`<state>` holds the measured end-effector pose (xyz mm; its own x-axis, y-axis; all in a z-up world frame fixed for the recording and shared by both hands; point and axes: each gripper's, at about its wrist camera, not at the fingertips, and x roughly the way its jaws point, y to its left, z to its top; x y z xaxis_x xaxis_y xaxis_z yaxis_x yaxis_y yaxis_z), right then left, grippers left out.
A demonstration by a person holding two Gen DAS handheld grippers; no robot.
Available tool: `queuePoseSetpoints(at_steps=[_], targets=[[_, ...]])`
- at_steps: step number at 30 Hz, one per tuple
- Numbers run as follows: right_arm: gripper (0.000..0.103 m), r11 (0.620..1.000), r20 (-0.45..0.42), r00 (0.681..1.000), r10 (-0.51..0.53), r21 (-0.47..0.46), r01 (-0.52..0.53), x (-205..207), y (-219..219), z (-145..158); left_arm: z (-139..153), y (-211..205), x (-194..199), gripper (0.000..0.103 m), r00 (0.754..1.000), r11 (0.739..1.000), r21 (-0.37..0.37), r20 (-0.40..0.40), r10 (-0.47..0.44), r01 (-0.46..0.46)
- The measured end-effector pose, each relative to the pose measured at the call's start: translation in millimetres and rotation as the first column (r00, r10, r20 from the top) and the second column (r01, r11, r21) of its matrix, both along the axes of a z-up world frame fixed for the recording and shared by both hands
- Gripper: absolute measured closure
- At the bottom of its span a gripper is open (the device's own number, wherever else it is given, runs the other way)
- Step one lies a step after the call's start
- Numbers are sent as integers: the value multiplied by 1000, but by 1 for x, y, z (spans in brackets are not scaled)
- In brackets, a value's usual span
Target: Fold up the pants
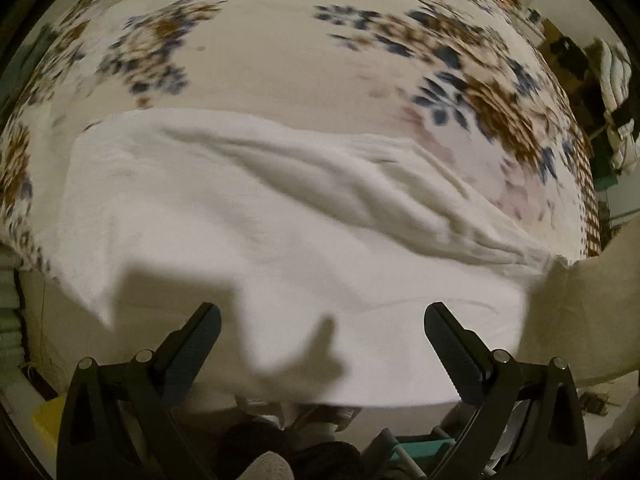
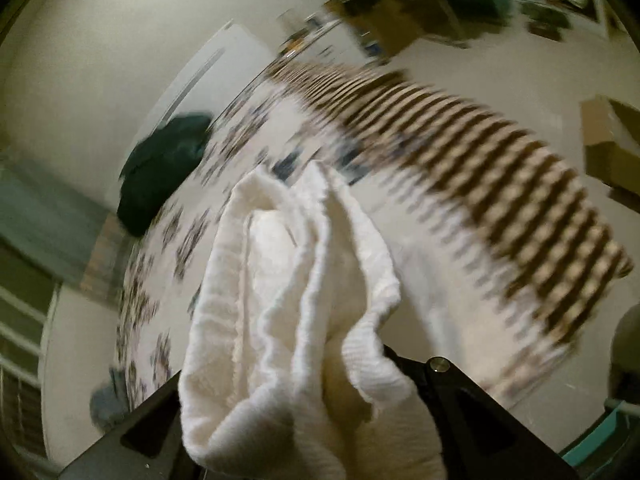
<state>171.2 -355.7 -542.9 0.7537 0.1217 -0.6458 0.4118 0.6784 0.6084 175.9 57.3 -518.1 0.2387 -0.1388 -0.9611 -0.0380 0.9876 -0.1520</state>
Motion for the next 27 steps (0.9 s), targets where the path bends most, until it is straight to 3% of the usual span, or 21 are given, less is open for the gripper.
queuePoseSetpoints(at_steps=[1, 6, 11, 13, 14, 15, 17, 20, 21, 23, 24, 27], targets=[[98, 1000, -7, 1000, 29, -8, -29, 7, 19, -3, -2, -9, 3, 0, 1000, 1000, 2, -3, 14, -14], [98, 973, -74, 975, 209, -84, -215, 42, 137, -39, -11, 27, 2, 0, 995, 995, 22, -8, 96, -95], [97, 891, -195, 912, 362, -213, -400, 65, 251, -88, -26, 70, -14, 0, 988, 987, 52, -20, 154, -153], [86, 855, -282, 889, 360, -281, -435, 72, 287, -111, -30, 87, -21, 0, 983, 982, 54, -28, 183, -181], [71, 847, -319, 879, 356, -286, -447, 77, 296, -120, -32, 96, -24, 0, 979, 979, 56, -30, 199, -197], [62, 842, -363, 859, 360, -269, -467, 81, 308, -131, -33, 102, -26, 0, 977, 976, 55, -32, 211, -209], [32, 844, -372, 841, 393, -219, -490, 86, 316, -131, -32, 109, -27, 0, 974, 973, 57, -28, 223, -222], [30, 836, -297, 800, 522, -11, -549, 86, 312, -119, -20, 109, -25, 0, 978, 977, 41, 6, 209, -209], [29, 824, -235, 791, 565, 120, -553, 83, 297, -115, -14, 103, -21, 0, 982, 982, 32, 23, 188, -189], [29, 838, -219, 810, 544, 186, -513, 76, 270, -109, -5, 83, -11, 0, 990, 991, 15, 55, 131, -132], [29, 868, -229, 839, 494, 196, -457, 67, 243, -104, -2, 73, -6, 0, 992, 994, 2, 66, 107, -107], [29, 931, -307, 879, 364, 139, -337, 43, 181, -97, -3, 30, 17, 0, 997, 999, -45, 76, 19, -16]])
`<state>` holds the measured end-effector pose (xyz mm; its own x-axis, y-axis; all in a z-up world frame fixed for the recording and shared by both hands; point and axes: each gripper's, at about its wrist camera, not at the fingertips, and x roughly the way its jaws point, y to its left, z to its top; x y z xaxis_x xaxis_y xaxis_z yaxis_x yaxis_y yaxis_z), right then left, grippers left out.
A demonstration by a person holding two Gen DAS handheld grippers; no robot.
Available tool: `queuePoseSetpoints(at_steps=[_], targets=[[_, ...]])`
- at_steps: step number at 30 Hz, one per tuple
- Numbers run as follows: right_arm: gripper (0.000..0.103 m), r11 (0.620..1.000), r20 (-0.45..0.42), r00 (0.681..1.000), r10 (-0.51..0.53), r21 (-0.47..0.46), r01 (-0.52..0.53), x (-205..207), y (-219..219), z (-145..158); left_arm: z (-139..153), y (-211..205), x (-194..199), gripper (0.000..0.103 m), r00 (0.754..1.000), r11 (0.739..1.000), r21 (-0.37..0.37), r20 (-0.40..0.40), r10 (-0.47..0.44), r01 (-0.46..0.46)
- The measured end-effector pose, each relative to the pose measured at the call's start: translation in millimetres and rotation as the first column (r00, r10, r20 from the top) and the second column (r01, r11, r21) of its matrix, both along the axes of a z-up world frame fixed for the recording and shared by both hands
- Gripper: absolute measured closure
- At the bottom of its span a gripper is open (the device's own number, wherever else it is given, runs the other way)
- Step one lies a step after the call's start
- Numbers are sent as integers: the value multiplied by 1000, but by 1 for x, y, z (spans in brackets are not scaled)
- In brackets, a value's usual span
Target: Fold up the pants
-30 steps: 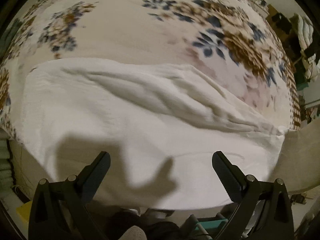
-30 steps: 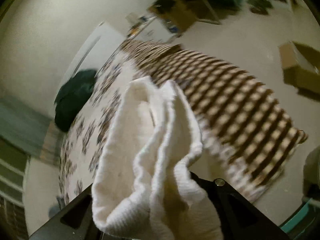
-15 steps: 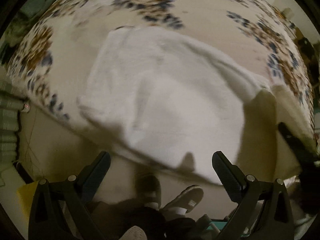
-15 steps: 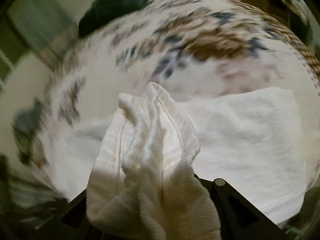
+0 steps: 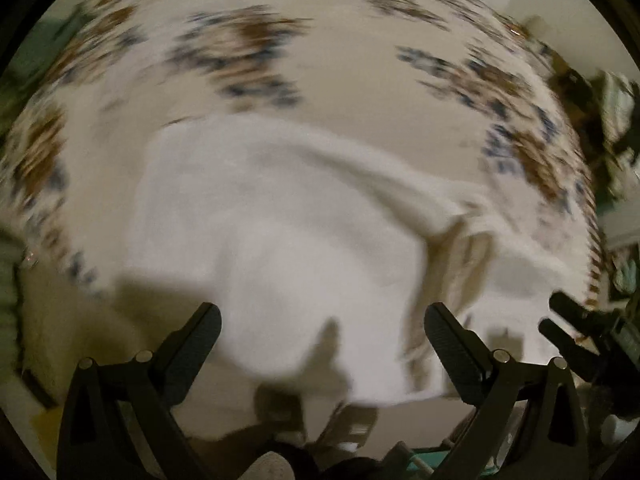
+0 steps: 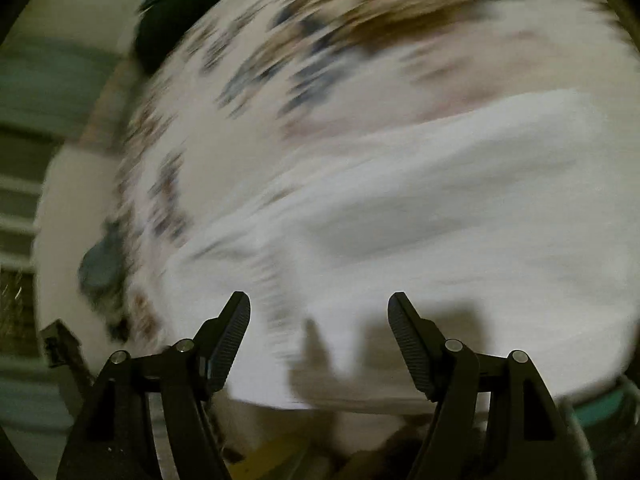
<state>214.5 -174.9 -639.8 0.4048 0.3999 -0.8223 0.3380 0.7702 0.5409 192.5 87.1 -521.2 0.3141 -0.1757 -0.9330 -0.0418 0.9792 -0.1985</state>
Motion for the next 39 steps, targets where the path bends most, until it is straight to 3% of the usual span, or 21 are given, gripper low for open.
queuePoseSetpoints(at_steps=[4, 6, 8, 10, 11, 12, 14, 15, 17, 19, 22, 27, 30, 32, 35, 38, 39], targets=[[29, 987, -45, 996, -83, -144, 75, -14, -70, -2, -27, -58, 34, 0, 993, 993, -7, -21, -115, 115], [29, 985, -71, 992, -102, -150, 90, -16, -99, -11, -46, -77, 48, 1, 991, 991, 0, -40, -131, 131], [29, 984, -106, 988, -108, -150, 91, -13, -128, -27, -58, -85, 56, 9, 990, 992, -13, -61, -128, 128], [29, 989, -134, 987, -93, -124, 77, 0, -141, -43, -67, -89, 60, 44, 988, 990, -47, -75, -136, 133], [29, 991, -146, 985, -88, -116, 71, 4, -147, -51, -67, -90, 57, 56, 987, 987, -73, -65, -149, 145], [29, 995, -159, 985, -70, -84, 57, 11, -153, -62, -65, -92, 54, 75, 984, 982, -97, -45, -170, 165], [33, 999, -157, 986, -49, -3, 49, 24, -160, -82, -57, -96, 46, 86, 982, 981, -52, -5, -190, 189], [50, 999, -132, 990, -43, 11, 45, 26, -161, -83, -52, -95, 42, 89, 981, 980, -39, 9, -196, 196], [79, 1000, -119, 993, -27, -16, 25, 32, -156, -79, -46, -89, 39, 90, 983, 981, -53, 15, -186, 186], [86, 999, -102, 994, -37, -33, 34, 32, -155, -68, -42, -82, 38, 91, 985, 983, -64, 14, -170, 171], [89, 998, -74, 996, -42, -44, 39, 38, -157, -55, -48, -80, 40, 91, 987, 986, -50, 3, -161, 161], [84, 994, -167, 986, -4, -110, -15, 45, -156, -66, -64, -82, 50, 85, 989, 988, -57, -46, -143, 141], [67, 988, -195, 981, -8, -153, -22, 40, -155, -59, -53, -71, 45, 85, 993, 988, -120, -58, -101, 93], [53, 969, -223, 975, -18, -244, -38, 35, -149, -45, -42, -62, 37, 84, 997, 990, -127, -41, -69, 63], [53, 935, -197, 980, -12, -350, -59, 30, -120, -21, -27, -58, 19, 80, 999, 993, -114, -8, -41, 40], [53, 926, -181, 982, 49, -360, -112, 22, -77, -15, -28, -72, 2, 65, 998, 996, -70, -16, -53, 52], [53, 929, -187, 980, 68, -347, -131, 21, -67, -19, -35, -81, -2, 49, 996, 997, -29, -36, -77, 76]])
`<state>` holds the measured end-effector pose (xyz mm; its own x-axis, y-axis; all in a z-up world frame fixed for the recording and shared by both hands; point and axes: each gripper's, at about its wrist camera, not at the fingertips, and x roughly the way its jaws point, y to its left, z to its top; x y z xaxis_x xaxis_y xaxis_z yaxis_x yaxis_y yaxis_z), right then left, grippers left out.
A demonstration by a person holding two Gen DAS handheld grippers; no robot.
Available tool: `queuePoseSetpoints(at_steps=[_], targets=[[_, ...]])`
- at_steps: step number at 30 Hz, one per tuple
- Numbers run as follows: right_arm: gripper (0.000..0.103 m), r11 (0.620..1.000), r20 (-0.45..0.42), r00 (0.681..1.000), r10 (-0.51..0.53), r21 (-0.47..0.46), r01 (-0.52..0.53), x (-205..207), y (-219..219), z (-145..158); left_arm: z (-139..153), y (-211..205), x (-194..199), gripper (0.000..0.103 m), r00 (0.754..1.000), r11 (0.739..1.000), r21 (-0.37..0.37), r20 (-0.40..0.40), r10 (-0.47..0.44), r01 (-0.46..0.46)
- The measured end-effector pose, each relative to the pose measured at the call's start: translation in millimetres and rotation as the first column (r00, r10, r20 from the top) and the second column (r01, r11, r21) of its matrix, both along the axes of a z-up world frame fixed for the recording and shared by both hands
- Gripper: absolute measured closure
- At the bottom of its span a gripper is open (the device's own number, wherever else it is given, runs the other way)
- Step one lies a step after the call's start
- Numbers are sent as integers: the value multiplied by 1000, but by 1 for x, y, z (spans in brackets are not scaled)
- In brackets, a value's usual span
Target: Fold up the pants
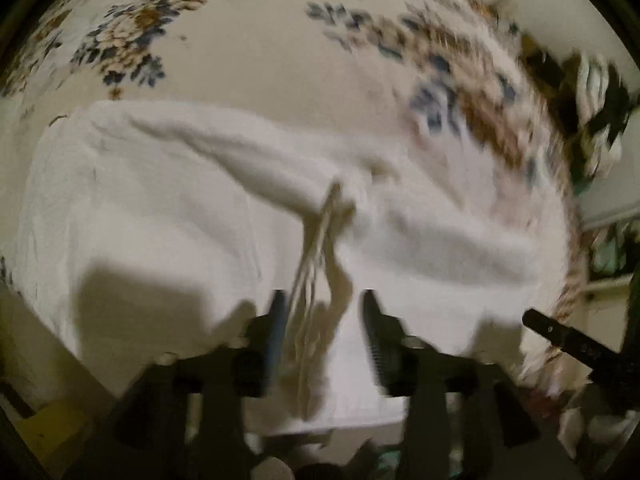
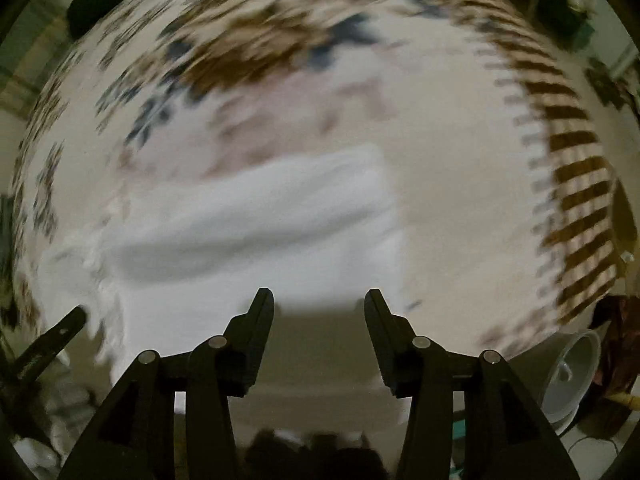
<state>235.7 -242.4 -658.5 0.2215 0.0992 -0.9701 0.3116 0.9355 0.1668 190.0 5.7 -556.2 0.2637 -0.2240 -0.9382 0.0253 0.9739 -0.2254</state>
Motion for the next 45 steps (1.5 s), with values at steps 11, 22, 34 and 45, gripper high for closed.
queuePoseSetpoints(at_steps=[11, 22, 34, 45], targets=[[54, 987, -152, 978, 144, -50, -153, -48, 57, -42, -41, -2, -42, 33, 994, 989, 136, -97, -53, 66], [54, 990, -184, 974, 131, -23, -138, -28, 50, -30, -22, 31, -44, 31, 998, 999, 22, -50, 42, -41], [39, 991, -45, 994, 98, 96, -93, -1, 63, -16, -15, 230, -50, 9, 776, 773, -119, 26, 630, -623], [39, 994, -70, 992, 108, 39, -105, -5, 96, -45, 33, 245, -38, 93, 768, 817, -216, 277, 577, -535]])
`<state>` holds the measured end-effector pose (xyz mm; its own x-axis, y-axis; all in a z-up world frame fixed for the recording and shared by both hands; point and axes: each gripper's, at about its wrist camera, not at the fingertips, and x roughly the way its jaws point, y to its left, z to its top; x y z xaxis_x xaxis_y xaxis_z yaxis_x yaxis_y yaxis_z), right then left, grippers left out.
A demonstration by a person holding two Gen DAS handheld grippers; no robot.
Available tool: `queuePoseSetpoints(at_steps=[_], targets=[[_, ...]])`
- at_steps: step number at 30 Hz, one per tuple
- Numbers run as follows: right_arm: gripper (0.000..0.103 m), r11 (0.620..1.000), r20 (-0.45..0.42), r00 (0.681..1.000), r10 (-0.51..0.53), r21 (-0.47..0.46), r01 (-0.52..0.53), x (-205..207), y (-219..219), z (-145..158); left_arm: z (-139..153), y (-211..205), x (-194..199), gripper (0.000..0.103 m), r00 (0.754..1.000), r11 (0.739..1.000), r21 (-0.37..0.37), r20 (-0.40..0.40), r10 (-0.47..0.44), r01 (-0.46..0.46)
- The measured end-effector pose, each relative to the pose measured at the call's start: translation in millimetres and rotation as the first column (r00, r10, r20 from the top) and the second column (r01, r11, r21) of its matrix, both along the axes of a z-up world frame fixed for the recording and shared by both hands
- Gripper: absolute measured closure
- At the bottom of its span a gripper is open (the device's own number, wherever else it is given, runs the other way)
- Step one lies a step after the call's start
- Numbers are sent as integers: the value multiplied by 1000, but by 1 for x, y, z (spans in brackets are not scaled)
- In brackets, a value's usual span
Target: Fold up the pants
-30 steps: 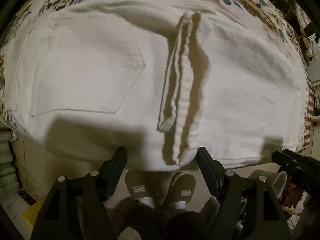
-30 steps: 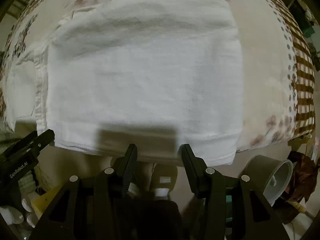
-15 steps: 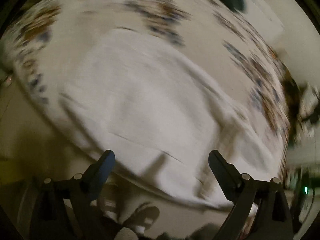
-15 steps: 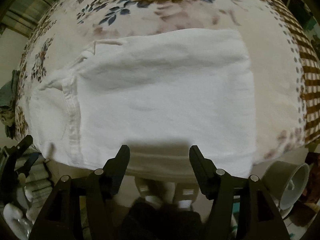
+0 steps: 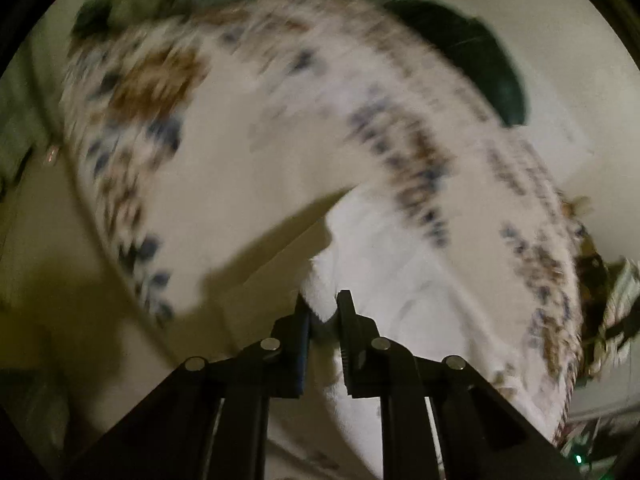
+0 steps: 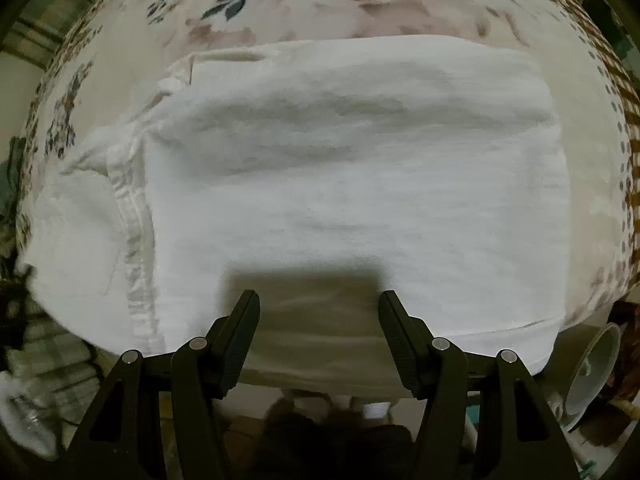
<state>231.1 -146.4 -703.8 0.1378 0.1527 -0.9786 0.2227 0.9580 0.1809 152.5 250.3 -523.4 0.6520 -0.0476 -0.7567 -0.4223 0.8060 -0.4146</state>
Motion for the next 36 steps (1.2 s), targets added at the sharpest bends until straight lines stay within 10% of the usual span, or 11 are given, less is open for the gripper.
queuePoseSetpoints(at_steps=[8, 22, 26, 28, 30, 36], targets=[[39, 1000, -16, 1000, 19, -3, -20, 9, 5, -2, -70, 33, 17, 87, 989, 996, -79, -143, 23, -35], [39, 999, -20, 1000, -10, 32, 11, 7, -6, -9, -89, 44, 2, 19, 985, 922, -353, -125, 121, -158], [39, 999, -12, 1000, -13, 44, 14, 8, -6, -10, -85, 35, 12, 21, 985, 943, -289, -99, 141, -165], [39, 999, -9, 1000, -10, 46, 11, 9, -7, -9, -82, 35, 11, 63, 984, 949, -262, -89, 157, -175], [39, 999, -6, 1000, -10, 44, 11, 10, -6, -9, -79, 34, 9, 70, 987, 954, -252, -63, 149, -160], [31, 997, -30, 1000, 5, -70, -7, 16, 1, -8, -15, -13, 10, 85, 999, 995, 87, 4, 45, -45]])
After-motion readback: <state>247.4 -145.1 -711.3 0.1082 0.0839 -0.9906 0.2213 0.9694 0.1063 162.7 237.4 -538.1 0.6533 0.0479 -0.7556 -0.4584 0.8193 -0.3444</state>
